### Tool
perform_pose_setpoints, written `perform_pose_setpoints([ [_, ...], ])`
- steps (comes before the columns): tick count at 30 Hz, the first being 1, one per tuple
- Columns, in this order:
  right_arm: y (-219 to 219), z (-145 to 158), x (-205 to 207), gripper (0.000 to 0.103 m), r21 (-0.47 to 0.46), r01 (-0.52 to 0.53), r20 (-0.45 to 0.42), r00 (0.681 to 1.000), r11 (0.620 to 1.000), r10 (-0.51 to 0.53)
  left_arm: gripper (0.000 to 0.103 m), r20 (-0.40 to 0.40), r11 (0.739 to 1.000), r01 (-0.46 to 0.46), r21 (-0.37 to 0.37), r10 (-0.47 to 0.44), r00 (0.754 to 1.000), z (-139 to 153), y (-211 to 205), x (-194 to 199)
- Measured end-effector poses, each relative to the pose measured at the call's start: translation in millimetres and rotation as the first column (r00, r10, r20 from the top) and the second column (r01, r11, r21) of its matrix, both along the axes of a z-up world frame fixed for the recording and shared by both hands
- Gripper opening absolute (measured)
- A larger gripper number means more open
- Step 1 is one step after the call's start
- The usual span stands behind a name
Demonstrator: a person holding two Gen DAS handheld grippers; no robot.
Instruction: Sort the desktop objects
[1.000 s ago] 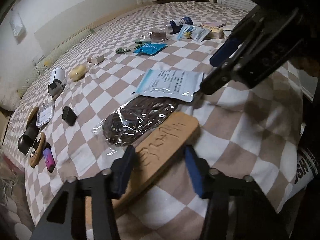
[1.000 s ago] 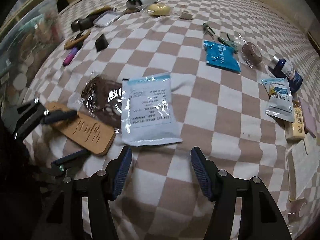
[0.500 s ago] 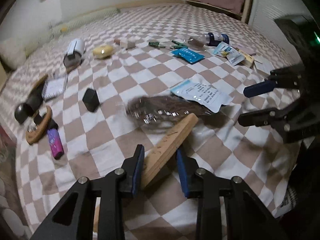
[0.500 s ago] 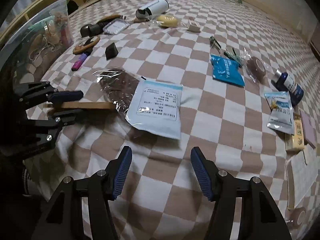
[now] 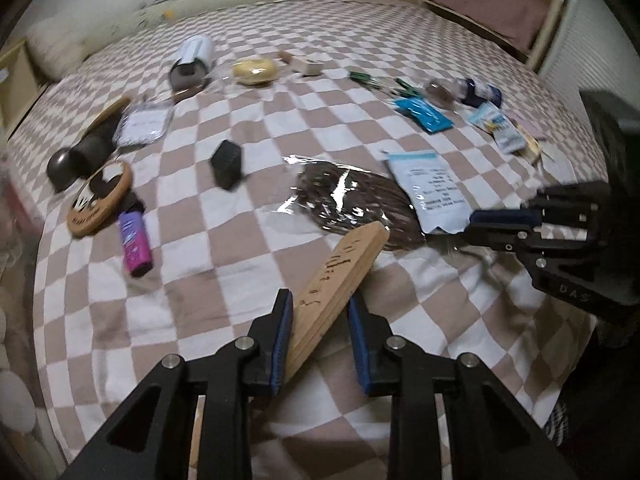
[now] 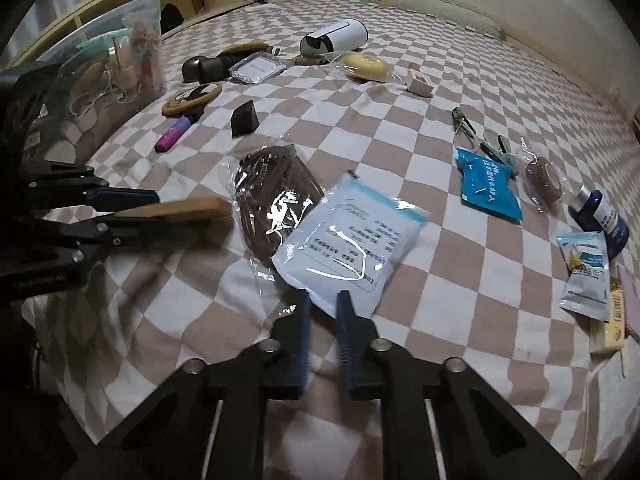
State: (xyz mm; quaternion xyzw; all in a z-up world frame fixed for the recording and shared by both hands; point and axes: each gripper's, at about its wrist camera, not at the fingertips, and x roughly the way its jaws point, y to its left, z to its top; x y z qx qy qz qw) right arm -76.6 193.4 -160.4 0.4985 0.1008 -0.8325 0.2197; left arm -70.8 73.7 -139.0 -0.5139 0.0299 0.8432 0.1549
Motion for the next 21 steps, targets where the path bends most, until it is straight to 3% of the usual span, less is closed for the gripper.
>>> perform_pose_setpoints([
  [7, 8.5, 11.7, 0.8, 0.006, -0.100, 0.049, 0.053, 0.998, 0.994, -0.044, 0.027, 0.073, 0.992, -0.095, 0.083, 0.089, 0.993, 9.8, -21.3, -0.9],
  [14, 3.3, 9.6, 8.6, 0.006, -0.038, 0.029, 0.043, 0.999, 0.999, -0.028, 0.027, 0.153, 0.975, -0.171, 0.143, 0.149, 0.977, 16.2, -36.5, 2.6],
  [21, 30.4, 2.2, -8.7, 0.006, -0.154, 0.196, 0.149, 0.974, 0.968, -0.173, 0.026, 0.150, 0.976, -0.202, 0.076, 0.189, 0.970, 17.2, -46.1, 0.5],
])
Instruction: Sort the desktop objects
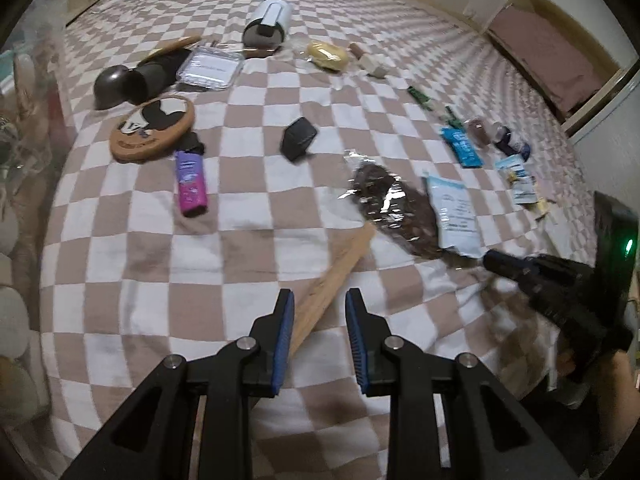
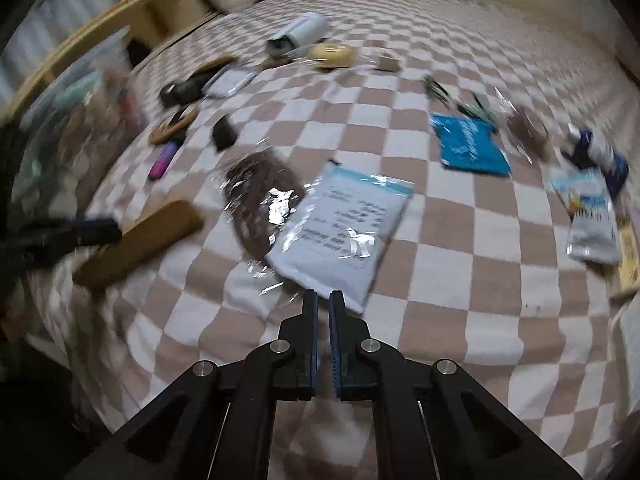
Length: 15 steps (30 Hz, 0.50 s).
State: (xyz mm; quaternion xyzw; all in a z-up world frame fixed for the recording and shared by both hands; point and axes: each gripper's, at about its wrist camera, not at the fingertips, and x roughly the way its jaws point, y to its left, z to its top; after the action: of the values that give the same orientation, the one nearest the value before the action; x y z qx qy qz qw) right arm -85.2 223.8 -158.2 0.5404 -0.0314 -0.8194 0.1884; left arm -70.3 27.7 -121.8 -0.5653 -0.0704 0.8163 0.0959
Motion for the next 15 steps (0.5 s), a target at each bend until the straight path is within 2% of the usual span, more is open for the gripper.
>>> perform_pose_setpoints([
  [5, 25.3, -7.0, -16.1, 0.007, -0.147, 0.146, 0.087, 0.987, 0.978, -0.135, 0.026, 0.004, 0.999, -0.008, -0.052, 0.009, 1.000, -12.2, -5.7, -3.7],
  [7, 30.7, -9.8, -19.1, 0.030, -0.169, 0.190, 0.112, 0.979, 0.967, -0.173, 0.026, -0.001, 0.998, -0.008, -0.063, 0.008, 1.000, -14.7, -8.2, -4.9],
  [8, 33.0, -10.9, -20.1, 0.062, -0.170, 0.214, 0.120, 0.973, 0.962, -0.195, 0.026, -0.002, 0.998, -0.009, -0.063, 0.008, 1.000, -15.5, -9.7, -5.0],
  [9, 35.4, -12.0, -21.2, 0.074, -0.171, 0.237, 0.128, 0.968, 0.956, -0.217, 0.027, -0.003, 0.998, -0.009, -0.062, 0.009, 1.000, -16.3, -11.2, -5.2],
  [15, 36.8, -21.6, -32.6, 0.073, -0.211, 0.298, 0.209, 0.944, 0.931, -0.255, 0.027, -0.012, 0.999, 0.006, -0.054, -0.006, 1.000, -17.2, -11.3, -2.6],
])
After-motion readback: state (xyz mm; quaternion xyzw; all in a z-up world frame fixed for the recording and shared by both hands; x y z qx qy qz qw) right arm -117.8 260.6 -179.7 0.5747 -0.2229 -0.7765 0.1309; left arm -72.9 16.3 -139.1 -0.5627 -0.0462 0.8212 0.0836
